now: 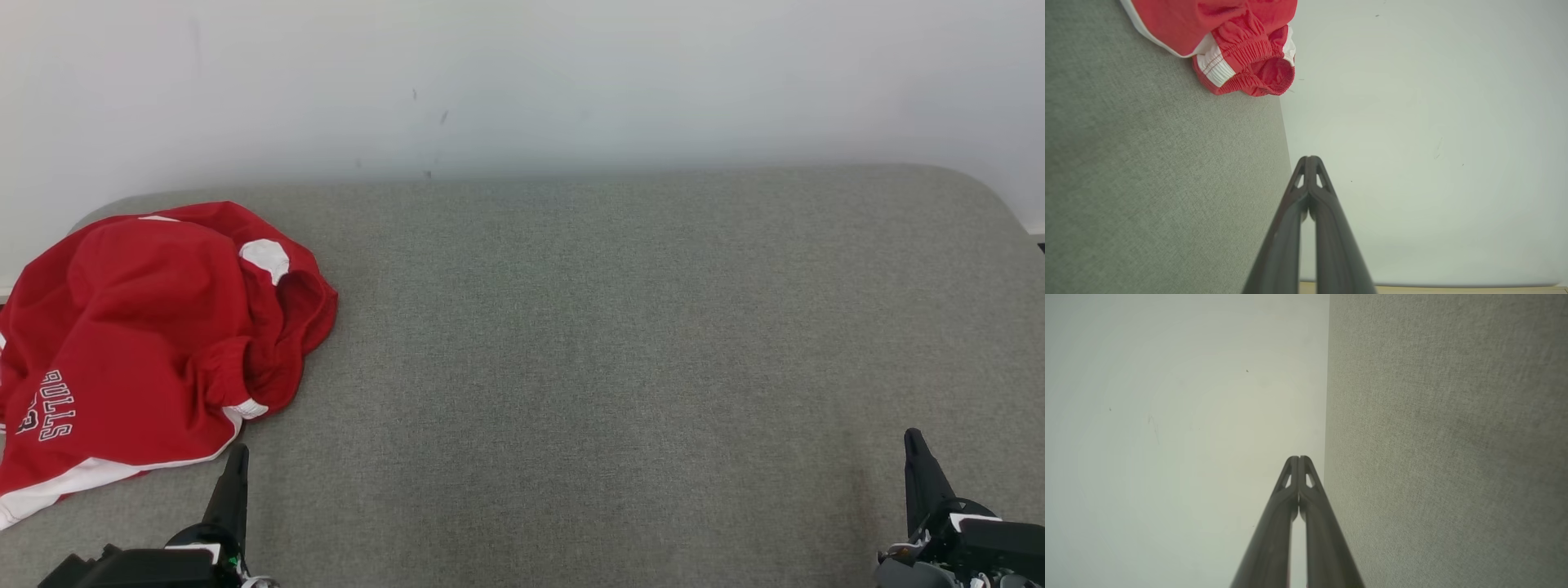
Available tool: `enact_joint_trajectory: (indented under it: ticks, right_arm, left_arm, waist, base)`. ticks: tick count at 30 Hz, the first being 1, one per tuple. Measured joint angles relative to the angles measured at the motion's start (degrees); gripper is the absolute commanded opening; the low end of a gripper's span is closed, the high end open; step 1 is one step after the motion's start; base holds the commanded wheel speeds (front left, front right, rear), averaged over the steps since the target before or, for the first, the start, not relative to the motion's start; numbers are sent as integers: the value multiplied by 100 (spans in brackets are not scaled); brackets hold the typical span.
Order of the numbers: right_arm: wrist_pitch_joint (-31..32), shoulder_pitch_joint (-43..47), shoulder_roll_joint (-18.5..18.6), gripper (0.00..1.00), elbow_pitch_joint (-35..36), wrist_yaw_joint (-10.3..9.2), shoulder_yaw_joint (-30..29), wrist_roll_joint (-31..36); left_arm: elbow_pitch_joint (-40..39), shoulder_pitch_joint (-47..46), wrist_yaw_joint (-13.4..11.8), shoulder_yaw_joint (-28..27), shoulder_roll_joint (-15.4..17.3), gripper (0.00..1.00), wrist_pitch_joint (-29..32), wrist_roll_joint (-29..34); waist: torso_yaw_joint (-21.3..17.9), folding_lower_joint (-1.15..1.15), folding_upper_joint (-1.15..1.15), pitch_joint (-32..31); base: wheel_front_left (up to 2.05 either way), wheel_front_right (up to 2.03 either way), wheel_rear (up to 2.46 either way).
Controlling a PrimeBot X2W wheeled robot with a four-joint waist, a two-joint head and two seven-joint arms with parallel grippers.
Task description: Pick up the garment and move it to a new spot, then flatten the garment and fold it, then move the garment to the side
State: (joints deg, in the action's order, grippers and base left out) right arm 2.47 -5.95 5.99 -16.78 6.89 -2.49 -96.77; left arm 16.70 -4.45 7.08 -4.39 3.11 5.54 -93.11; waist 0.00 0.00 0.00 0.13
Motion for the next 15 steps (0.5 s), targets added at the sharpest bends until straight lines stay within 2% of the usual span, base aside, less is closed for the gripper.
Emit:
enact_joint_trajectory:
  ticks: [15]
  right_arm:
    - [3,0,-7,0,0,0,-9,1]
  left_arm:
    - [0,0,0,-3,0,0,1,0]
  waist:
    - [0,0,0,0]
  base:
    - [0,0,0]
